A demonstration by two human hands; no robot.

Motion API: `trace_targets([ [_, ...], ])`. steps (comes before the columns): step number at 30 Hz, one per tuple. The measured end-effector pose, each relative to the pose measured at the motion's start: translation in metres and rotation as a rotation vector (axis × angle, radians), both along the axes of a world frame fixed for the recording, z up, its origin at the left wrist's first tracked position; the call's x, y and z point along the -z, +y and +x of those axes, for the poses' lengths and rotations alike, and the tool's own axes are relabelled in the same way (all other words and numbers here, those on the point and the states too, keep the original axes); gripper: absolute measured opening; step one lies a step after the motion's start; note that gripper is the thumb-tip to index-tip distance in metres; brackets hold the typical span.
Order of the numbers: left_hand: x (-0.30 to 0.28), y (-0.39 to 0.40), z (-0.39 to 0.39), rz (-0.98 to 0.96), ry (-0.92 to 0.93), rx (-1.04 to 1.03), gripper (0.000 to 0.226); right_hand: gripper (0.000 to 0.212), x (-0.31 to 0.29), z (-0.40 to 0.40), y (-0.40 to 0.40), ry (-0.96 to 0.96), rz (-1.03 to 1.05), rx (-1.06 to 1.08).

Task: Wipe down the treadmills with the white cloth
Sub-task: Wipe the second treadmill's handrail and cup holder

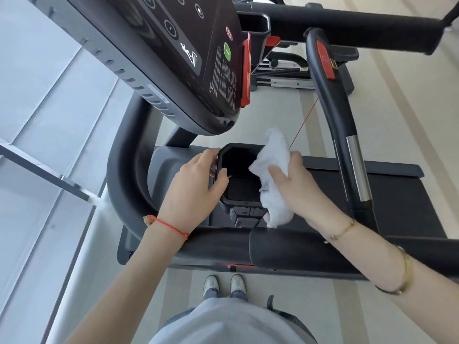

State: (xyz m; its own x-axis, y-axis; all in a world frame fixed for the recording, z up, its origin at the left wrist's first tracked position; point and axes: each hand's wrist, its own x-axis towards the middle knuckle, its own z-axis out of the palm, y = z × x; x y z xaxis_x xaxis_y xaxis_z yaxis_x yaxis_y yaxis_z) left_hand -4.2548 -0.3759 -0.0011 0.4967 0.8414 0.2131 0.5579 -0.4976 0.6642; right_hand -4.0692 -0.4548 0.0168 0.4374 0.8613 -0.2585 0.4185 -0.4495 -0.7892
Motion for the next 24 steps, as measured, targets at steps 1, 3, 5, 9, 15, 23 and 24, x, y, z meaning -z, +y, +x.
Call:
trace_targets([
  [1,0.0,0.0,0.0,0.003,-0.001,-0.002,0.039,0.023,0.001,-0.003,-0.008,0.029,-0.027,0.005],
  [3,0.001,0.001,0.0,0.006,-0.006,-0.006,0.039,0.024,0.001,-0.004,-0.013,0.022,-0.067,-0.004],
  [5,0.002,0.002,0.001,0.012,-0.007,-0.007,0.04,0.025,-0.002,0.001,-0.004,-0.027,-0.083,-0.035],
  [9,0.004,0.003,0.001,0.025,-0.007,-0.004,0.038,0.029,-0.018,0.013,0.028,-0.066,-0.074,-0.13],
  [15,0.007,0.004,0.0,0.037,-0.007,-0.01,0.037,0.022,-0.005,0.006,0.009,-0.107,-0.054,-0.121],
  [23,0.002,0.001,0.0,0.011,-0.006,-0.007,0.039,0.022,-0.006,0.024,0.039,-0.456,0.028,-0.376],
  [24,0.002,0.001,0.0,0.006,-0.013,-0.007,0.04,0.022,-0.008,0.024,0.048,-0.538,0.042,-0.454],
])
